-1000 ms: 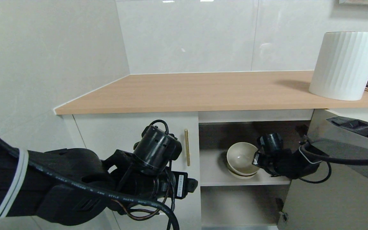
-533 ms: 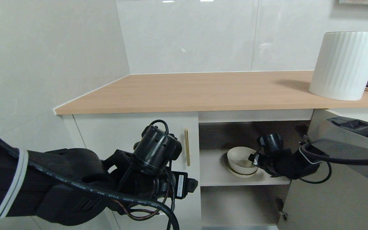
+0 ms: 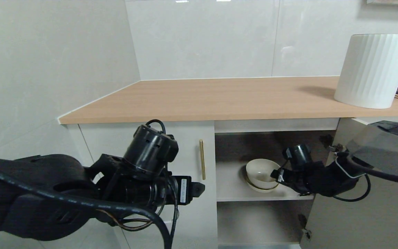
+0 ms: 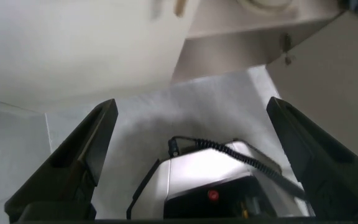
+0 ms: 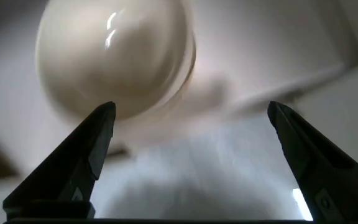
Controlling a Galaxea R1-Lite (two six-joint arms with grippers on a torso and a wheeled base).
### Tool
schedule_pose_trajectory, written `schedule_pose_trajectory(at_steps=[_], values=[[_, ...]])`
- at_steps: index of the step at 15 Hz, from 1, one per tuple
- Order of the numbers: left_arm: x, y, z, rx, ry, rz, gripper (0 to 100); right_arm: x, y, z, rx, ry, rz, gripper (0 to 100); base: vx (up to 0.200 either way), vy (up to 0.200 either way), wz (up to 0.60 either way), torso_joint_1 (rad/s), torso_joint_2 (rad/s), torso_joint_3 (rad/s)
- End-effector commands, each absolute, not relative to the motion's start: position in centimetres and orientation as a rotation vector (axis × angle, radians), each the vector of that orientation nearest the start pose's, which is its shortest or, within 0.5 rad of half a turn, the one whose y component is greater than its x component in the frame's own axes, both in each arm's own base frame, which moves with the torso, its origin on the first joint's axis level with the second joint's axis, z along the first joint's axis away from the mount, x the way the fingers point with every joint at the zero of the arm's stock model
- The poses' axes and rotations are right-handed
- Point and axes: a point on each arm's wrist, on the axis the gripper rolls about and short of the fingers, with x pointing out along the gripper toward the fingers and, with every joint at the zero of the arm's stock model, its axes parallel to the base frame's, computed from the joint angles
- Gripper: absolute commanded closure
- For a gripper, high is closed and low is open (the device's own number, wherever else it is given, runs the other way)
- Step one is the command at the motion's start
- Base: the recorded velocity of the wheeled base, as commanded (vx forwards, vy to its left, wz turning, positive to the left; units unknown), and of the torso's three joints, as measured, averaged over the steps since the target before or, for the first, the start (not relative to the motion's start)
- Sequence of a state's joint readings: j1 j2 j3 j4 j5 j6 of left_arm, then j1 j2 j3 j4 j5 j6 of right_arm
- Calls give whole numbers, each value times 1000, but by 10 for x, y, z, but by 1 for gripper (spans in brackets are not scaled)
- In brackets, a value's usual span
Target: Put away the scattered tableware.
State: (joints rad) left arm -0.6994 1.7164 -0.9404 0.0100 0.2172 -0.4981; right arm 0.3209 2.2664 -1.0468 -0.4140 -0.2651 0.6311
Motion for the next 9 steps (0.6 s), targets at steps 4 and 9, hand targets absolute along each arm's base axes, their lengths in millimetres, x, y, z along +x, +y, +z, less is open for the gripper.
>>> schedule_pose_trajectory(at_steps=[4, 9], values=[[180, -127, 191, -112, 666, -282, 0, 241, 121, 145, 281, 798, 150, 0, 0, 0, 0, 0, 0, 0], [160, -94, 196, -160, 602, -250, 0, 179, 104, 183, 236, 808, 226, 0, 0, 0, 0, 0, 0, 0]])
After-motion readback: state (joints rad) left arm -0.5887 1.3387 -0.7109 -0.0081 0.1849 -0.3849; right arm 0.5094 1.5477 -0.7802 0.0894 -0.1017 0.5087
